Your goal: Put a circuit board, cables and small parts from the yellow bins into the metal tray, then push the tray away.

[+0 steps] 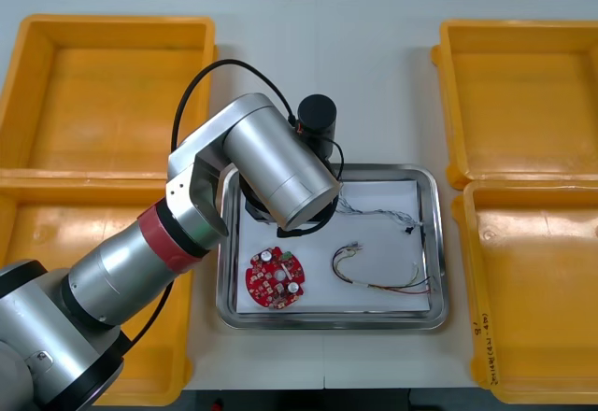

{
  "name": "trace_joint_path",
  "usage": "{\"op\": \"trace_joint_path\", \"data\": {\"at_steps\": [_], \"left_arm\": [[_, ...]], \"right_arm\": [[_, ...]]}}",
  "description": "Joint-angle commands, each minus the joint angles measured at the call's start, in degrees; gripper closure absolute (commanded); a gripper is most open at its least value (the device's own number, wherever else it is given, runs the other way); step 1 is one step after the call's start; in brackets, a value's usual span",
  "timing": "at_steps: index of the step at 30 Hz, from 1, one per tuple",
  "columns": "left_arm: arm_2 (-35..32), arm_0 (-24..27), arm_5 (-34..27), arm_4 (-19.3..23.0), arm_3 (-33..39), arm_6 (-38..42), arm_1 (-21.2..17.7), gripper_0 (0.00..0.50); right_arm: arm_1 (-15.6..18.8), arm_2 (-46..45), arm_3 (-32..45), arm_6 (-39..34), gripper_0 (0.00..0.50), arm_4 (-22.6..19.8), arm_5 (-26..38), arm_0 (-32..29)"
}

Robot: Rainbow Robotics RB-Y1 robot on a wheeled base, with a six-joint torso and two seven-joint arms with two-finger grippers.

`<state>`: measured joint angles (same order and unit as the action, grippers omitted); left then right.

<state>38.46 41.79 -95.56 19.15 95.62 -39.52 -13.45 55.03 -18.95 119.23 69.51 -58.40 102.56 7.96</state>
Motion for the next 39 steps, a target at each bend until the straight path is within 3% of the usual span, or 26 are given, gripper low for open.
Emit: {"op": "trace_joint_path", "data": {"at_steps": [1, 13, 28, 31, 39], "left_arm": [[-3.92, 0.31, -4.11, 2.56, 5.9, 5.24, -2.2, 0.0], [-12.62, 5.05, -14.44, 13.72, 12.22, 4.1, -7.91, 0.0], [-22.2, 8.31, -14.44, 28.49, 12.66, -1.97, -21.09, 0.0], [-24.13, 8.31, -14.44, 32.18, 12.66, -4.87, -25.23, 0.0], [-28.26, 7.16, -14.44, 35.61, 12.66, -12.42, -31.29, 0.0]], "right_arm": [[2.62, -1.97, 1.26, -0.96, 0.0, -0.05, 0.36, -0.58], [2.62, -1.97, 1.26, -0.96, 0.0, -0.05, 0.36, -0.58], [2.54, -2.85, 0.82, -0.96, 0.0, 0.74, 0.27, -0.58], [2.54, -3.64, 0.82, -0.87, 0.0, 0.66, 0.09, -0.58], [2.62, -3.29, 1.0, -0.26, 0.0, -0.05, -0.08, -0.58]]}}
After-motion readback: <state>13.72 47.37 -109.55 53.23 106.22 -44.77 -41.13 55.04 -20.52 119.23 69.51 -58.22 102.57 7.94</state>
